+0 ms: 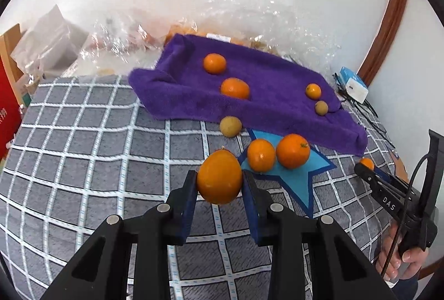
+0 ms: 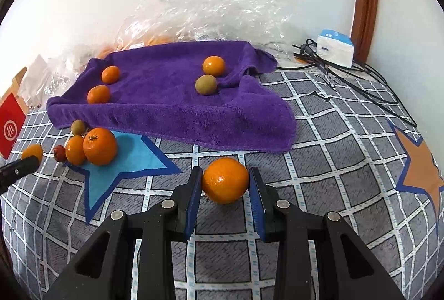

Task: Organize fruits
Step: 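Carry both held oranges up and over onto the purple towel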

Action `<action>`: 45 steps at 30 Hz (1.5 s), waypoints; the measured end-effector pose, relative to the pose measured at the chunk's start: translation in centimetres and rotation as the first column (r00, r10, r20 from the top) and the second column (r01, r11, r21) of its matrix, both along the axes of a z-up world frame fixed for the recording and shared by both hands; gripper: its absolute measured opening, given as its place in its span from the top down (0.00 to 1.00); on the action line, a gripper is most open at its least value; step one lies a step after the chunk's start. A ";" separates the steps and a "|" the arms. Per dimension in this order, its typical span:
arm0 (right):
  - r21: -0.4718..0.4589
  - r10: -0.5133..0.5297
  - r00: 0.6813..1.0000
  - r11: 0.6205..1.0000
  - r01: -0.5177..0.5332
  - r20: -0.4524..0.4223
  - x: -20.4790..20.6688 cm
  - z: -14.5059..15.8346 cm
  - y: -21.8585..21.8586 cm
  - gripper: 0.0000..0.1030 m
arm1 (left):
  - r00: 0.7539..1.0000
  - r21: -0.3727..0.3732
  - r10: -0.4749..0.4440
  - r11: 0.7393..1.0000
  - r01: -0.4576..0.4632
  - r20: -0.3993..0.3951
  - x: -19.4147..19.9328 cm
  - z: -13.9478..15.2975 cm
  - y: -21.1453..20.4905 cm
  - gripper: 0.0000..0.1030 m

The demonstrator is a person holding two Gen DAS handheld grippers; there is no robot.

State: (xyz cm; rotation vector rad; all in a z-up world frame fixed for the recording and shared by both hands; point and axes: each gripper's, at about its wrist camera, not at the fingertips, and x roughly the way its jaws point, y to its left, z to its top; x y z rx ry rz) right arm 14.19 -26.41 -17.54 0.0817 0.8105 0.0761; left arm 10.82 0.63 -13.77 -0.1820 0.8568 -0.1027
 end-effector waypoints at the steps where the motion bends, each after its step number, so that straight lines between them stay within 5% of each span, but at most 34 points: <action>1: 0.012 0.003 1.000 1.000 -0.003 0.007 -0.2 0.4 -0.1 0.68 | 1.000 0.001 0.008 1.000 -0.008 0.010 -0.1 0.5 0.3 0.71; 8: 0.014 0.009 0.998 1.000 -0.010 0.070 -0.6 4.6 -0.7 0.68 | 0.999 -0.076 0.039 0.996 -0.037 0.028 0.5 2.8 1.8 0.71; 17: 0.001 0.012 0.995 1.000 -0.012 0.102 1.3 8.2 -0.6 0.68 | 0.996 -0.060 0.058 0.997 -0.054 0.069 2.0 6.2 1.9 0.71; 45: -0.017 0.021 0.993 1.000 -0.019 0.119 5.2 11.4 -0.5 0.68 | 0.993 -0.037 0.058 0.998 -0.055 0.100 5.7 9.2 1.6 0.71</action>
